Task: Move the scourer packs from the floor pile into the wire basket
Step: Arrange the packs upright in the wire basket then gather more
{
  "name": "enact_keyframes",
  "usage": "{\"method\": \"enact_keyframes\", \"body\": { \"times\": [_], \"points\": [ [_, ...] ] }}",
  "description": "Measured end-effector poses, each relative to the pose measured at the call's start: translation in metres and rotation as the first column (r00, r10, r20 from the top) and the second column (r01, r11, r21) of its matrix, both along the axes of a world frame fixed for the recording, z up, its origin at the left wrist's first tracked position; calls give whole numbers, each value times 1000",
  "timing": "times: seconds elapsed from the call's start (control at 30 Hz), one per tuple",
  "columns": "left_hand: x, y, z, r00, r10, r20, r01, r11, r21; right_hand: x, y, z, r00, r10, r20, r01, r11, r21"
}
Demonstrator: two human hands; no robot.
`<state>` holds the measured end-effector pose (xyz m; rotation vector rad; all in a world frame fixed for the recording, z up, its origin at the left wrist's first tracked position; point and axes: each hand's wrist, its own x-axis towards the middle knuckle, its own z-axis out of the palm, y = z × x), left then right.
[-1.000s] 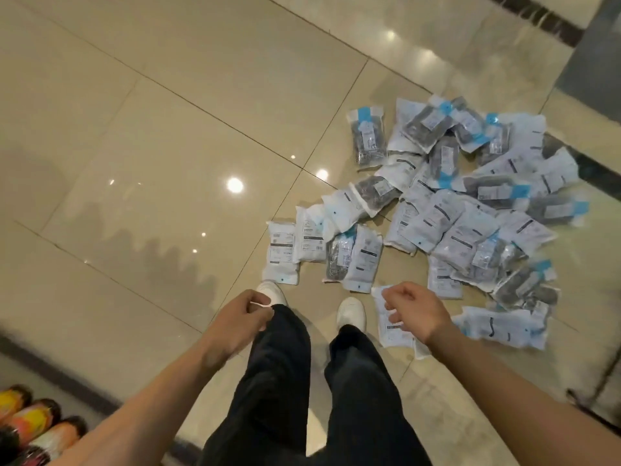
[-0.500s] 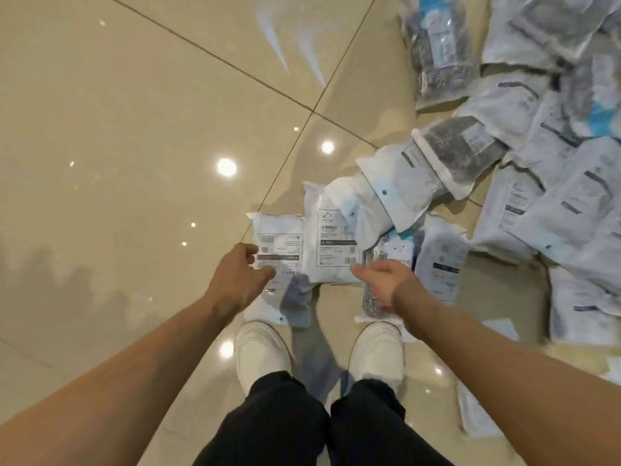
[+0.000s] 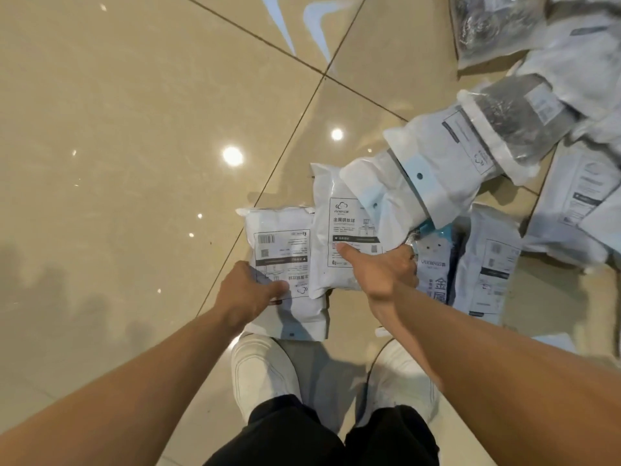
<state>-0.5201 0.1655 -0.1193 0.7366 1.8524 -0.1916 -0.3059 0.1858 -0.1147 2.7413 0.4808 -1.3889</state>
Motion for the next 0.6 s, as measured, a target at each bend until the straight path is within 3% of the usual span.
{"method": "enact_keyframes", "body": {
  "times": [0.17, 0.3, 0.43, 0.5, 0.6],
  "points": [
    [8, -2, 19, 991, 131, 31, -132, 991, 29, 26, -1, 6, 955, -138, -261, 149, 989, 22],
    [10, -4, 55, 981, 181, 66, -185, 981, 54, 42, -9, 32, 918, -88, -388, 86, 996, -23],
    [5, -6, 122, 965, 230, 125, -239, 969, 60, 48, -28, 102, 848, -101, -520, 79, 995, -64],
    [2, -5, 167, 958, 233, 168, -248, 966, 77, 49, -39, 151, 813, -130, -568, 149, 989, -14],
    [4, -3, 252, 948, 219, 232, -247, 964, 98, 49, -58, 238, 821, -49, -569, 131, 986, 104]
  ]
}}
